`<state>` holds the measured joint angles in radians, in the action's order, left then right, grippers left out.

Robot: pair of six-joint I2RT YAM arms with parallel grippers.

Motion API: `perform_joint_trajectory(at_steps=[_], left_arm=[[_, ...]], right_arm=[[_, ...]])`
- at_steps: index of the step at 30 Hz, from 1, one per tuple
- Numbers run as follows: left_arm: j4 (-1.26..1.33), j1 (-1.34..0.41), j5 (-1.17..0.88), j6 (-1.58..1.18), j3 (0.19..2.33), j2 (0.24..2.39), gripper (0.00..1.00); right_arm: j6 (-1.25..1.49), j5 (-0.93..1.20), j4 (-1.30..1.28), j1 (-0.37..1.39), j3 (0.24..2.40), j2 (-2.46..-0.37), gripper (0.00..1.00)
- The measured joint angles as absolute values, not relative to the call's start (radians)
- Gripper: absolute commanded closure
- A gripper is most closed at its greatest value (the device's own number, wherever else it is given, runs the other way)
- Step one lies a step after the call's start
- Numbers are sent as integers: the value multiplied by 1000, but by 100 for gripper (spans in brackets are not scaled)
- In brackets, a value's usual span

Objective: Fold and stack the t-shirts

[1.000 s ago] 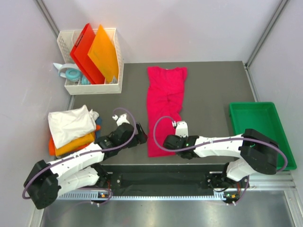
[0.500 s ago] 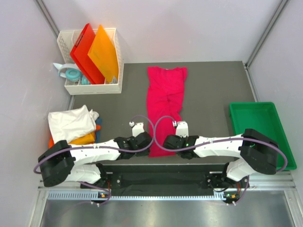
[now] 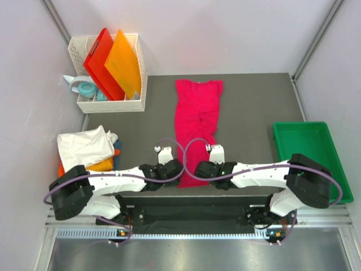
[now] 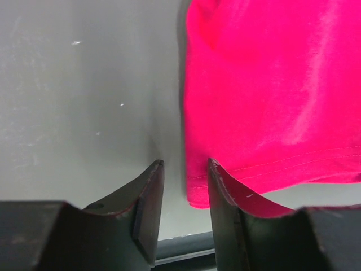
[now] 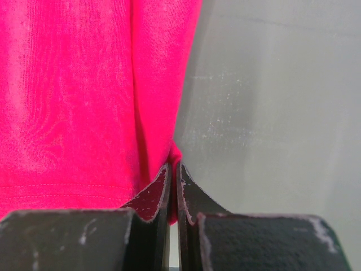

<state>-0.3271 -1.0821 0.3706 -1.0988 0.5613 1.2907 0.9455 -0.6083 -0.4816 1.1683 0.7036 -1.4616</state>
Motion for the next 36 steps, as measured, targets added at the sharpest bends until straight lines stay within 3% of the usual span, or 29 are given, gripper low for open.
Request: perform_joint_trajectory(at_steps=[6,10,13,36], left_arm=[[-287,-1119,375,-1113,568,1319,66],[-267,-1132,376,-1129,577,1345,89],[-265,-1135,372,-1140,577,1350,100],[-509,-1161,414,-1180,621,1150,100]], right_arm=[[946,-608,-482,1168,704,-1462,100],[947,-608,-482,1168,704,-1462,100],[953,-609,-482,1168,703,-1461,100],[1095,-625,-579,1230,682,-1315,100]])
